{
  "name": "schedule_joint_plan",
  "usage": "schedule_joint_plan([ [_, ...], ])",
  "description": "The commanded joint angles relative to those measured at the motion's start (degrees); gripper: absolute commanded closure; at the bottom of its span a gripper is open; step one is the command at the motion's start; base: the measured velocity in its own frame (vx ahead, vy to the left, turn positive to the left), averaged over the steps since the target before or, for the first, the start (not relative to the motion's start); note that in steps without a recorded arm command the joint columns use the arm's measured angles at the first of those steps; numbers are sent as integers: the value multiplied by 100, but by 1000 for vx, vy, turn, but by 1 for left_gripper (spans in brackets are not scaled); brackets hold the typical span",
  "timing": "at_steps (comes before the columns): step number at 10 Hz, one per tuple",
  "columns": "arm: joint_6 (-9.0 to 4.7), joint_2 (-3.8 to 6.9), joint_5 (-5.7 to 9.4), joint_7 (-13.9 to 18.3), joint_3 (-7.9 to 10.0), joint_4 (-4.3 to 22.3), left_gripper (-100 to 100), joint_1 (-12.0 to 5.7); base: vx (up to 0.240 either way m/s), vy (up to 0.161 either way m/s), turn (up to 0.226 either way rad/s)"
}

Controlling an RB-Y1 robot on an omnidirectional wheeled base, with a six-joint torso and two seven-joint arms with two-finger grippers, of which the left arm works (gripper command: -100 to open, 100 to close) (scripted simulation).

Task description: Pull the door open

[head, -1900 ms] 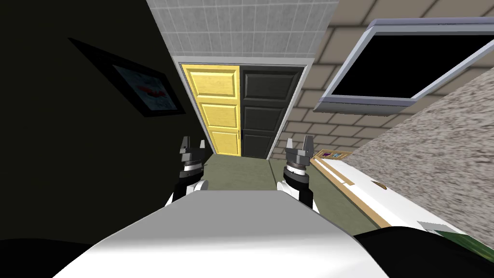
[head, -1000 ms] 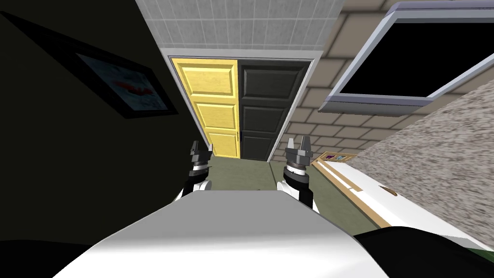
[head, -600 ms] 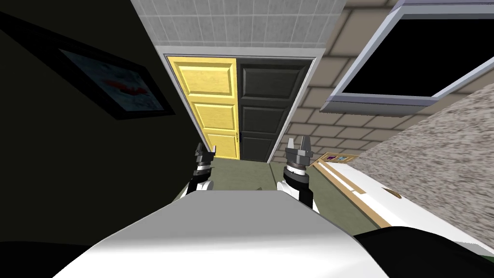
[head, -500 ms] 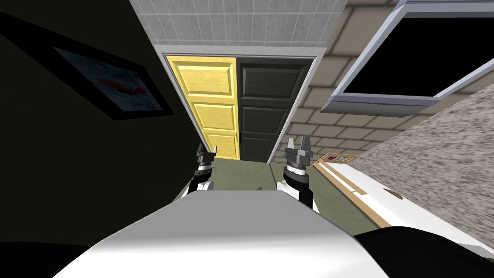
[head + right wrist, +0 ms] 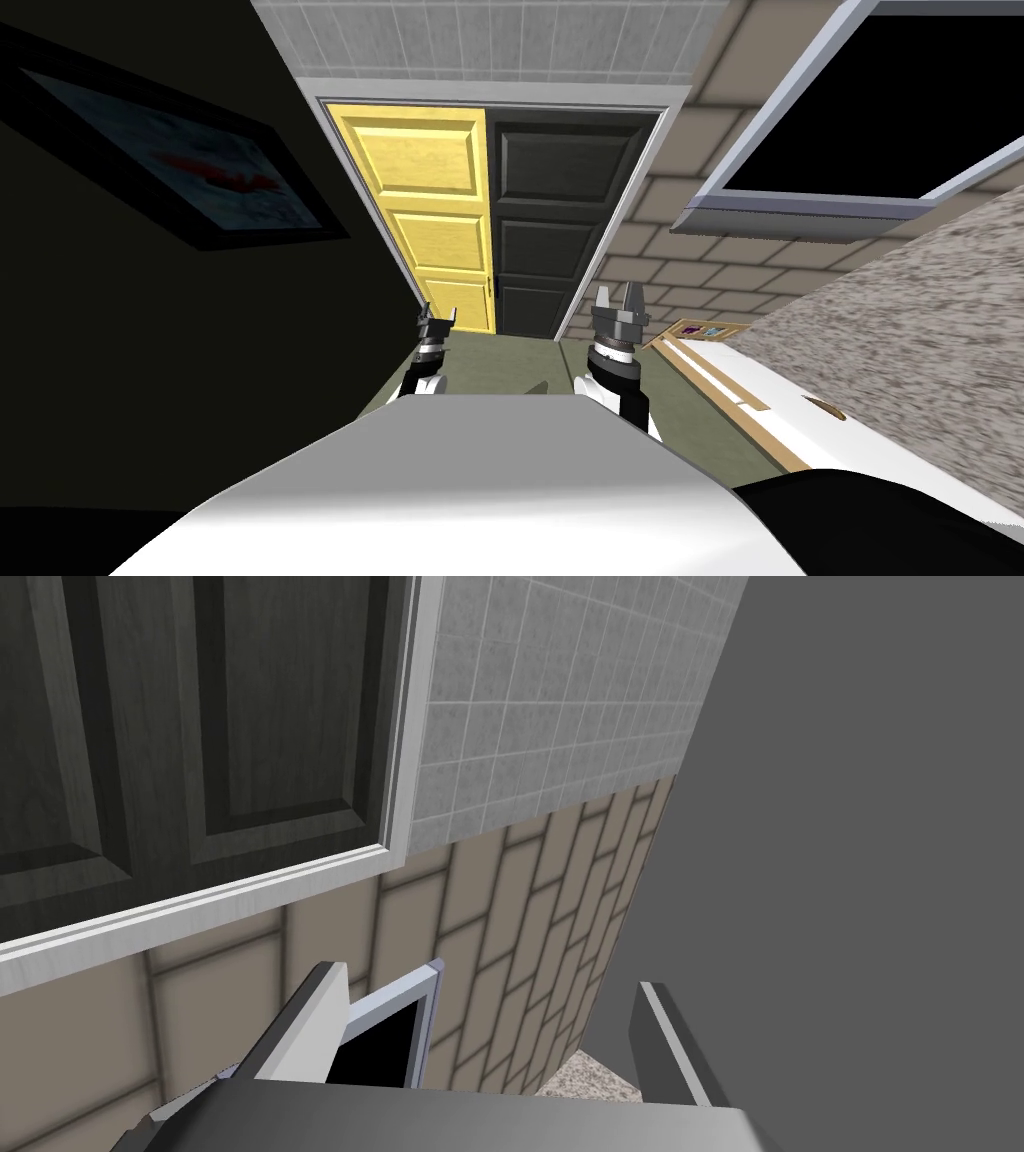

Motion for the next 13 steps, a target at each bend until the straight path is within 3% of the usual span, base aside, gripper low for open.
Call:
schedule_joint_plan([
  [1,-53,51,56,286,-83,256,-100,-61,93,-7,-11],
  [4,-111,134,139,647,-165,593,-100,-166,82,-16,-10],
  [8,-229,301,311,1331,-331,1285,-100,-384,84,-14,-13],
  [9,-229,301,311,1376,-331,1285,-100,-384,67,-19,-4],
  [12,-320,428,442,1885,-458,1790,-100,-552,77,-10,-14],
  [13,-320,428,442,1934,-458,1813,-100,-552,65,-8,-2],
])
